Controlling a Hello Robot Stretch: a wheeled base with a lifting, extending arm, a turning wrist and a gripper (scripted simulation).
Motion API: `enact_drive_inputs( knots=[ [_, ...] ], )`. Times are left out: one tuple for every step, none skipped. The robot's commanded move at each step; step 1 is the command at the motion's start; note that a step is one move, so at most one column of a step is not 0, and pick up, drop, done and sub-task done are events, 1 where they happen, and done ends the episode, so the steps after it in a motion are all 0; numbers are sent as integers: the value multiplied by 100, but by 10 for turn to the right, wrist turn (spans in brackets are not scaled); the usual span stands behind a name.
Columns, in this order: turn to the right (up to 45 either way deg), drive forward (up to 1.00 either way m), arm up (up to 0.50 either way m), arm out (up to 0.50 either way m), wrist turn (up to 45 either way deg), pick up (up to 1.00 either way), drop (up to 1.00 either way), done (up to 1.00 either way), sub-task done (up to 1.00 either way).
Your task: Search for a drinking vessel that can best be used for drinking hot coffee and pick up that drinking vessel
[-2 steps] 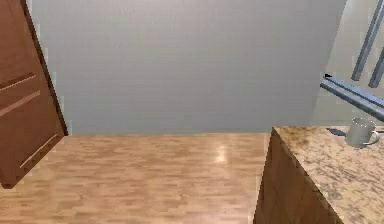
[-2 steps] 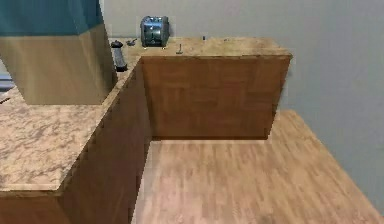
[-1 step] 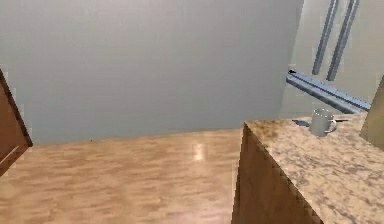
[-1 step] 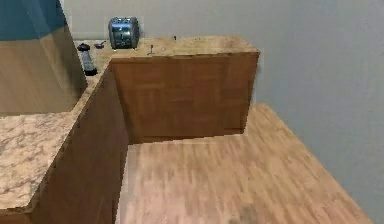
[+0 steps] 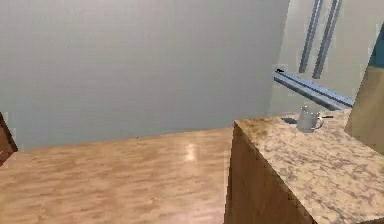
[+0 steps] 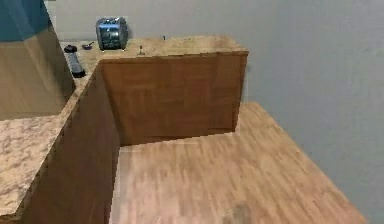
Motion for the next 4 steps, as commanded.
enact_drive_inputs(
  knots=[
    [-450,0,0,0,0,0,0,0,0],
    [-60,0,0,0,0,0,0,0,0],
    [0,10,0,0,0,0,0,0,0],
    [330,0,0,0,0,0,0,0,0]
  ],
)
